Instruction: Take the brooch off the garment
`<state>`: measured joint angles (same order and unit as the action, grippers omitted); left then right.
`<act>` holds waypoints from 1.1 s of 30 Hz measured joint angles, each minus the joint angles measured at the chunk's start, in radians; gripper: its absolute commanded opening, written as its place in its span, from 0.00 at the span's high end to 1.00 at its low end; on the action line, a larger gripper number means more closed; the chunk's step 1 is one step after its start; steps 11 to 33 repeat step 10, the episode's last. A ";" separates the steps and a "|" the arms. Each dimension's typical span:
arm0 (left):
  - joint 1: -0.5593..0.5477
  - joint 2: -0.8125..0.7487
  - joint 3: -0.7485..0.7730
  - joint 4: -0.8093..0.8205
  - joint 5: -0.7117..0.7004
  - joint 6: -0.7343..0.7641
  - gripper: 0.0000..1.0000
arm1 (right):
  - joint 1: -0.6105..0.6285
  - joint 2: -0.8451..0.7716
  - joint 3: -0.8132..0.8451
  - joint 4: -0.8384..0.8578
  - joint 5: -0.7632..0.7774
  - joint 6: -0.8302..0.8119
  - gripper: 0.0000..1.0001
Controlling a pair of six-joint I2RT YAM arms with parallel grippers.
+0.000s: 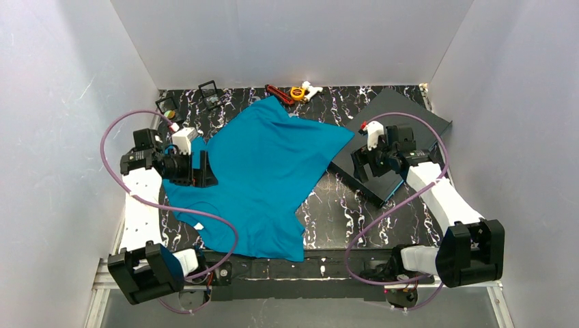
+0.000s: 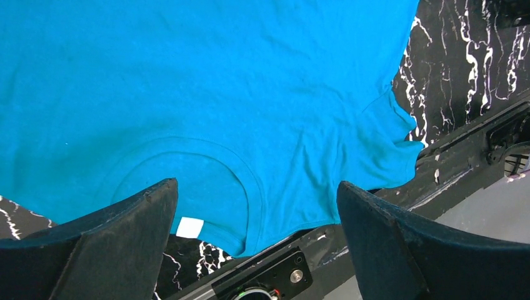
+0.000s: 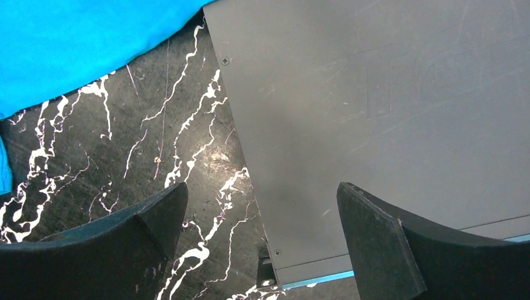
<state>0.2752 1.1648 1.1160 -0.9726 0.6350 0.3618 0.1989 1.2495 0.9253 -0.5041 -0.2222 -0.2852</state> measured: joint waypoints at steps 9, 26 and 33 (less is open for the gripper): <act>0.000 0.010 -0.062 0.091 -0.031 -0.006 0.02 | -0.003 -0.020 -0.043 0.037 0.002 0.019 0.02; 0.000 0.014 -0.063 0.101 -0.037 -0.007 0.02 | -0.003 -0.021 -0.043 0.041 0.002 0.020 0.02; 0.000 0.014 -0.063 0.101 -0.037 -0.007 0.02 | -0.003 -0.021 -0.043 0.041 0.002 0.020 0.02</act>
